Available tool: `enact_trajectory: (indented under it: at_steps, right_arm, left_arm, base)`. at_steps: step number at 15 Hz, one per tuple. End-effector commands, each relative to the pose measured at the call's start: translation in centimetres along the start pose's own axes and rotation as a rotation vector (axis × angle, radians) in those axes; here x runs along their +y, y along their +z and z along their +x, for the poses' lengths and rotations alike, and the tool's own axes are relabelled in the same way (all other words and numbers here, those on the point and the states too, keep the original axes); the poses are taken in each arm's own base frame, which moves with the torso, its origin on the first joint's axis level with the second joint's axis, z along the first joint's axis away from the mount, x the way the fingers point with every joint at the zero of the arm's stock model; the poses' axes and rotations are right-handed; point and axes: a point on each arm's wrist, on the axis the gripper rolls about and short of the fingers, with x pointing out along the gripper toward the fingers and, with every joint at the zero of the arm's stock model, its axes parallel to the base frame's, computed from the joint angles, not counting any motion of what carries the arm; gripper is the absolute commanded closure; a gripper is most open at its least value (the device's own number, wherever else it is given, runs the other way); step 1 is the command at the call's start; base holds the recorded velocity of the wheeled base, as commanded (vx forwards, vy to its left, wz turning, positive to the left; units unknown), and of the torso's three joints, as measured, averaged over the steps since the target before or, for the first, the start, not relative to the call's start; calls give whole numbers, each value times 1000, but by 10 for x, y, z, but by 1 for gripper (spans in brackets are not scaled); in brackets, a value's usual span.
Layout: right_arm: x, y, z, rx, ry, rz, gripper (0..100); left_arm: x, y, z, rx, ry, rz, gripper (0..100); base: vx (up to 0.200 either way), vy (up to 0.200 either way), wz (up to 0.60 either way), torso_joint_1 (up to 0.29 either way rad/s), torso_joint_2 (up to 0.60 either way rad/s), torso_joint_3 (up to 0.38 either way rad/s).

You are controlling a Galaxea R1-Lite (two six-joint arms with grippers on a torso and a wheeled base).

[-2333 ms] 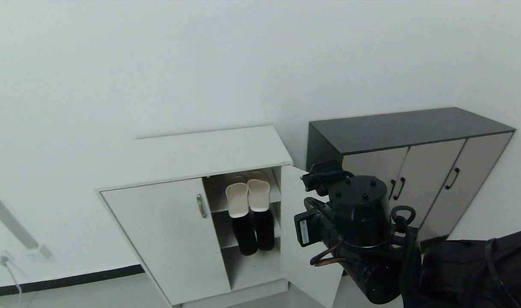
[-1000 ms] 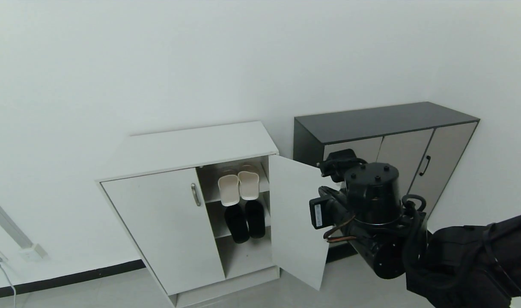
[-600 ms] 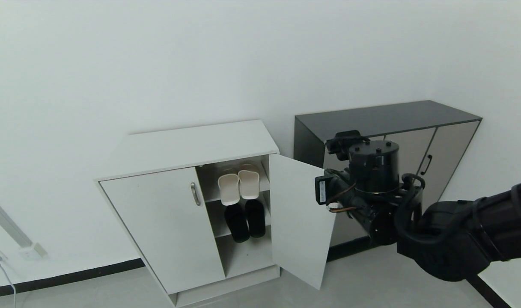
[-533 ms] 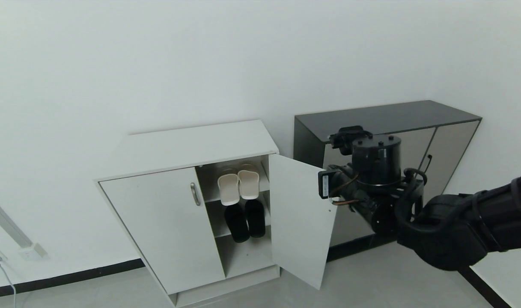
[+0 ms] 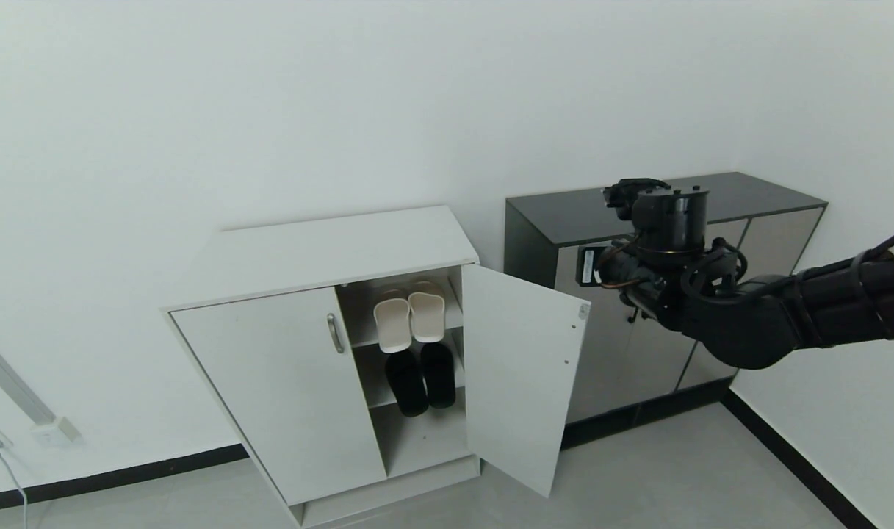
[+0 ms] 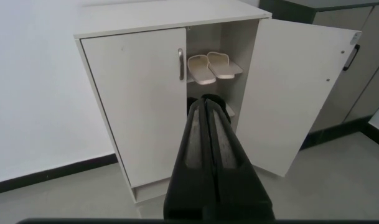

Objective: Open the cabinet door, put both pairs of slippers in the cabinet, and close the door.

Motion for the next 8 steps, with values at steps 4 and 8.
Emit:
enact_trajectory:
  at_steps: [4, 8]
  right_arm:
    - [-20, -19, 38, 53, -24, 20, 100]
    - [-25, -36, 63, 79, -39, 18, 100]
  left_arm:
    - [0, 0, 0, 1, 0, 1, 100]
    - [0, 0, 0, 1, 0, 1, 100]
  base:
    - [0, 0, 0, 0, 0, 0]
    - [0, 0, 0, 0, 0, 0]
